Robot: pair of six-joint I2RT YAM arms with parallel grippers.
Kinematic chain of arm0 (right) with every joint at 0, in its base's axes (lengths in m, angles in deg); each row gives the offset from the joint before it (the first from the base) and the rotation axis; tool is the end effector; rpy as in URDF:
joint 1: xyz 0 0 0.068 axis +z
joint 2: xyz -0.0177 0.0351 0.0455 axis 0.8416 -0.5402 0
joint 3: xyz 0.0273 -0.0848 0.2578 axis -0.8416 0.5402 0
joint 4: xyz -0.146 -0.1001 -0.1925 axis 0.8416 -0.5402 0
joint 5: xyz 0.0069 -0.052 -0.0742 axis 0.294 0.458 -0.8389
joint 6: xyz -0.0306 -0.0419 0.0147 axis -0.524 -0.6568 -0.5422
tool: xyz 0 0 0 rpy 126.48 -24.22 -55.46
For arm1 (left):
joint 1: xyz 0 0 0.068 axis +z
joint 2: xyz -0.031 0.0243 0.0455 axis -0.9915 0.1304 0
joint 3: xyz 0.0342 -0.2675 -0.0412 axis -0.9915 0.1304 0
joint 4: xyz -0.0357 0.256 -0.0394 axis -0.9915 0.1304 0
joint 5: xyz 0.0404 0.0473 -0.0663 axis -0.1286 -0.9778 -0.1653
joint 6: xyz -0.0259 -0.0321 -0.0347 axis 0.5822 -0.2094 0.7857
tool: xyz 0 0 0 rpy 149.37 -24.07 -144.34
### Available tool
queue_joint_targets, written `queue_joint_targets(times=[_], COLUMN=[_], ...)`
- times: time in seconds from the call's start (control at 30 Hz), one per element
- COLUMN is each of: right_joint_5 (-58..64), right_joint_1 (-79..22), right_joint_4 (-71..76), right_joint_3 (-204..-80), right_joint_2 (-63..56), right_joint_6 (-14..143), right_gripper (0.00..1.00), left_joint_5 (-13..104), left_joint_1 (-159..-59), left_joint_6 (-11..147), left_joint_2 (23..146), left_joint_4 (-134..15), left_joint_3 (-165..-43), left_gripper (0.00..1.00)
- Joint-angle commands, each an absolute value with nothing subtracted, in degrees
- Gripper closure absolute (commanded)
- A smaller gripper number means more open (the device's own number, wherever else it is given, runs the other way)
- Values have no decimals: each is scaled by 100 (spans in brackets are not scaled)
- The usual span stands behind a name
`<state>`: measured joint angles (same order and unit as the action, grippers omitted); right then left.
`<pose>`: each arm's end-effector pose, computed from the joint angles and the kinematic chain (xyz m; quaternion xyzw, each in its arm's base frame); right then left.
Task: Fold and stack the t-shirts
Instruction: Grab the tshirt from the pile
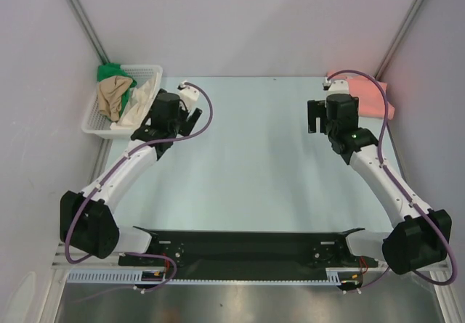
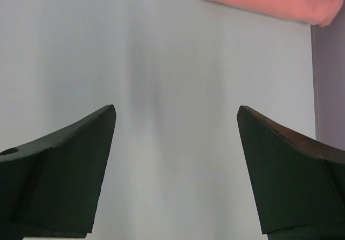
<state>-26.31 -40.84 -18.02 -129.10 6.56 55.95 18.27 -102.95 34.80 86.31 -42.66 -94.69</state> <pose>0.2710 0.0666 0.3342 -0.0410 0.8525 -0.0946 0.5124 0.2928 -0.0969 0.3155 0.2306 0.8242 0.1484 0.4954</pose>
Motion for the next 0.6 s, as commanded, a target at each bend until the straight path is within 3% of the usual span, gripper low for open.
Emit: queue_joint_targets(times=[0.0,0.13,0.3,0.57], right_joint_5=[-2499,-1537,65,481], right_joint_1=[-4034,-4043,-4017,-3946], right_joint_4=[-1476,-1633,-1415,-1291], right_joint_3=[-13015,-13137,-13050,-13015], right_joint_2=[563,466,238,-228], right_joint_6=[5354,4818,4754,5212], right_gripper=[0,0,0,0], left_joint_5=[1356,1091,1706,1549], left_joint_1=[-10079,-9895,-9447,-9042], left_joint_6=[2933,2571,3106,3406], left_joint_2=[8587,9210,10098,11935], left_joint_4=[-4799,-4835,-4457,-3682], left_joint_3=[-9350,-9709,-10956,-13259], left_gripper=[0,0,15,21])
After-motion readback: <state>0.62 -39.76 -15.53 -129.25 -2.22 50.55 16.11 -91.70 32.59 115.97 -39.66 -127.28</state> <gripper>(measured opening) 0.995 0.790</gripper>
